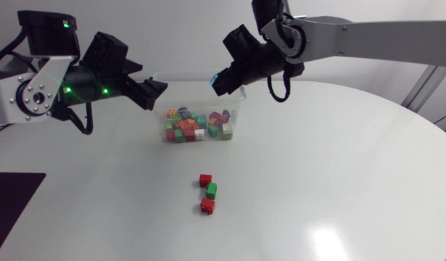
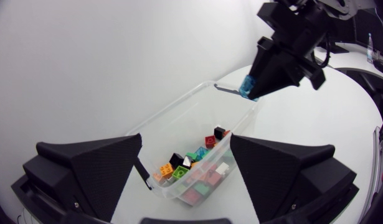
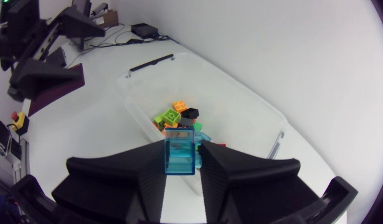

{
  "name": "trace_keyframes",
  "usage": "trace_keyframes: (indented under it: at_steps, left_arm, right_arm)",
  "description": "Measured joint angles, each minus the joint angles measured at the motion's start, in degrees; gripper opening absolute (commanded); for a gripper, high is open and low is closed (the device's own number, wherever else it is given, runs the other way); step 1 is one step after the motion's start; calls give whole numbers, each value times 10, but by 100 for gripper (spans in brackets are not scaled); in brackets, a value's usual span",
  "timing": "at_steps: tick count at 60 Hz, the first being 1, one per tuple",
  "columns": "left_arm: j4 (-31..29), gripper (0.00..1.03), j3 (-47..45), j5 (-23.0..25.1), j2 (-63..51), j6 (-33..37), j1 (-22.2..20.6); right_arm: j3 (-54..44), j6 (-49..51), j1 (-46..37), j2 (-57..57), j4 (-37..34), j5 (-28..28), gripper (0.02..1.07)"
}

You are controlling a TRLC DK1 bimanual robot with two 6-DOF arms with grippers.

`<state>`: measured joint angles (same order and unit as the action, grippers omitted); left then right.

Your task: Place the duplo bricks in the container

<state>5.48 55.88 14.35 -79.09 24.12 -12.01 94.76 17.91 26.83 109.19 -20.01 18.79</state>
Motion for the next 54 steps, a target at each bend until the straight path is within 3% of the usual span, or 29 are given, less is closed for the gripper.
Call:
trace_keyframes:
  at_steps: [20, 23, 24, 27, 31, 32, 45, 54]
  left_arm:
    - [-24, 99, -65, 17, 76, 13, -2]
    - [-30, 99, -69, 18, 78, 19, -5]
    - [-31, 99, -72, 19, 78, 21, -6]
    - [-37, 99, -79, 19, 78, 30, -12]
    - [-45, 99, -92, 19, 78, 43, -22]
    - [-46, 99, -95, 19, 78, 45, -24]
    - [-61, 99, -116, 19, 68, 85, -63]
    - [-61, 99, -116, 19, 21, 114, -93]
  right_arm:
    - [123, -21, 0, 90, 10, -6, 23]
    - [142, -25, 0, 102, 9, -7, 28]
    - [148, -25, 0, 106, 9, -9, 32]
    - [170, -26, 0, 120, 7, -10, 56]
    - [204, -26, 0, 141, 2, -15, 100]
    - [211, -26, 0, 145, 0, -17, 103]
    - [237, -25, 0, 158, -29, -25, 103]
    - [156, -9, -12, 91, -30, -18, 103]
